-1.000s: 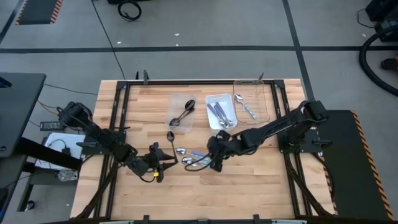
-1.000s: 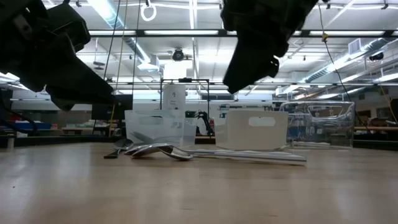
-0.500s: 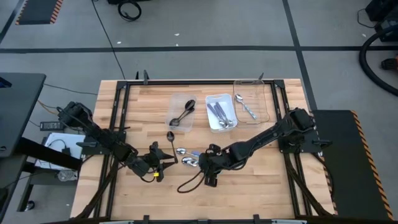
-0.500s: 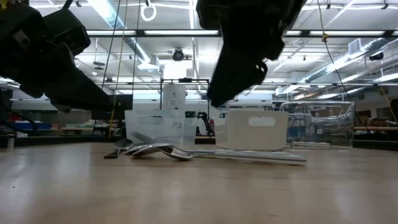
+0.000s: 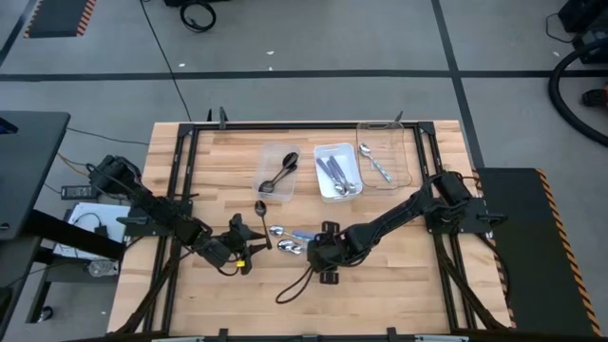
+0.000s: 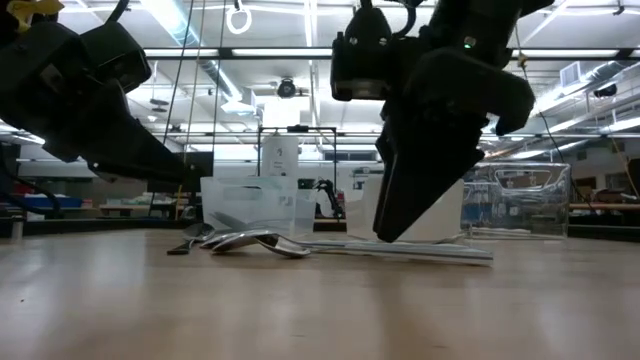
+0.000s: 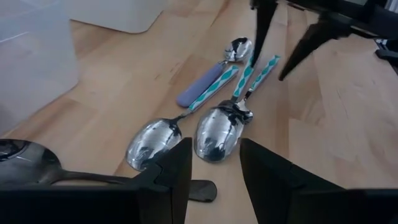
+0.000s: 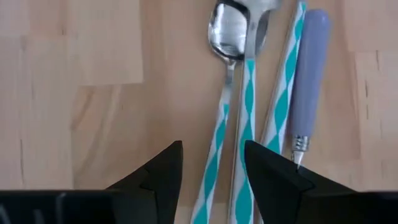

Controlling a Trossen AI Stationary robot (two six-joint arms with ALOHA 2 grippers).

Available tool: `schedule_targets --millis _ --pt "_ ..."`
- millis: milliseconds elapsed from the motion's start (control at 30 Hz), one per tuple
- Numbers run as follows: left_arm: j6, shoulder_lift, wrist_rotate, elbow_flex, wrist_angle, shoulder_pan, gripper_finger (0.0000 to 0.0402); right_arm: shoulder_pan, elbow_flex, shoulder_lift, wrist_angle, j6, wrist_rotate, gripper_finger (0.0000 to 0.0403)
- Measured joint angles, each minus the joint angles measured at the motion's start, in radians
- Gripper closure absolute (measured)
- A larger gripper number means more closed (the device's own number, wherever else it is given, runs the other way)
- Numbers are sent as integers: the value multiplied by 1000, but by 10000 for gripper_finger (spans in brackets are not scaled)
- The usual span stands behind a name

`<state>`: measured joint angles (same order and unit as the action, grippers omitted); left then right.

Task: Sort silverware by color (type)
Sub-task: Put the blue spoon into the right transparent bin

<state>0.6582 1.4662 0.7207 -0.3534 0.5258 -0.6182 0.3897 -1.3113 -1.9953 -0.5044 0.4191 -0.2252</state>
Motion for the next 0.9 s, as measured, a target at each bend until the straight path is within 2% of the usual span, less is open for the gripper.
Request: schedule_targets --millis 200,467,800,900 --pt "9 0 -1 0 1 -2 260 2 25 0 -6 46 7 240" --pt "65 0 -17 0 2 -22 260 6 74 6 -10 131 62 286" --pt "129 0 -18 0 7 -69 260 11 76 7 -26 104 101 373" --pt "143 0 -18 0 7 -80 260 10 66 11 -37 89 145 376"
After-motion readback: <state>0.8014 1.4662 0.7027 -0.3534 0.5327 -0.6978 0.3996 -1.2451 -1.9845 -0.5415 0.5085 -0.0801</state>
